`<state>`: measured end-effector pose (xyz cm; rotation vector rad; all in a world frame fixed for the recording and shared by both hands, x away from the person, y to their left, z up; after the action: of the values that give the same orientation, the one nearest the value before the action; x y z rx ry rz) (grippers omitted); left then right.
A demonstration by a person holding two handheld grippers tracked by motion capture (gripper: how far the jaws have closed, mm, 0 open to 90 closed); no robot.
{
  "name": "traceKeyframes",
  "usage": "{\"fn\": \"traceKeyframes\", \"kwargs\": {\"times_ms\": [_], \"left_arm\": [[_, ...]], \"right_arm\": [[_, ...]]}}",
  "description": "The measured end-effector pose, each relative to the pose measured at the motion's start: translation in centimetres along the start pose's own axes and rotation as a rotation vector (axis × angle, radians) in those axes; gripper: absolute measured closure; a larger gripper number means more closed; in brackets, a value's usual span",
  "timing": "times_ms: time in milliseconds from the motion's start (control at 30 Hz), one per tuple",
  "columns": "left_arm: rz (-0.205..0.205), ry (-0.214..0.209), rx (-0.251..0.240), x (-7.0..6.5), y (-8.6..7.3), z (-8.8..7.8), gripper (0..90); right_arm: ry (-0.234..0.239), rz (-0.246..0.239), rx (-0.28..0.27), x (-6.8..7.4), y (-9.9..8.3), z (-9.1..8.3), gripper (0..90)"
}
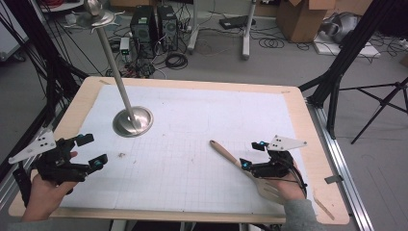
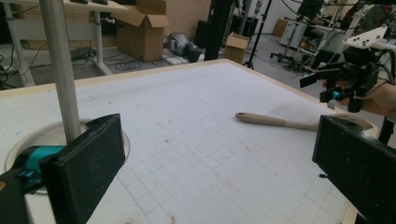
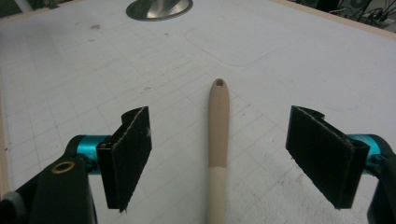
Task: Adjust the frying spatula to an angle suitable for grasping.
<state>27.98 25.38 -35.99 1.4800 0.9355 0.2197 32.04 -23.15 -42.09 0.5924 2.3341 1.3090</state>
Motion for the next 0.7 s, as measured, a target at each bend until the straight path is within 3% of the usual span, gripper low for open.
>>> {"fn": "traceKeyframes", "kwargs": {"times_ms": [367,567,700], "left_arm": [[-0.002,-0.007,0.008,0.0,-0.1,0.5,2.7],[-0.003,-0.012,0.011,0.0,-0.1,0.7,2.7],[-0.005,-0.012,0.006,0.1,0.0,0.6,2.7]], "right_arm": [[0.0,0.019,0.016,0.4,-0.6,0.5,21.6],[0.01,0.01,0.06,0.7,-1.4,1.4,21.6],[-0.009,0.027,0.046,0.7,-1.4,1.3,21.5]]}}
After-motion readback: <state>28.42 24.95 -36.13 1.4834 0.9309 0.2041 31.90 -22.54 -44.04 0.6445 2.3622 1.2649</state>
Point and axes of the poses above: each handheld gripper's, and its own axes: z roughly forward along the jaws, y roughly out of its top, x roughly to its left, the point moved 6 cm from there along z, roughly forward along the jaws, and after that the axes turned 13 degrees about -z, right-handed, at the moved point
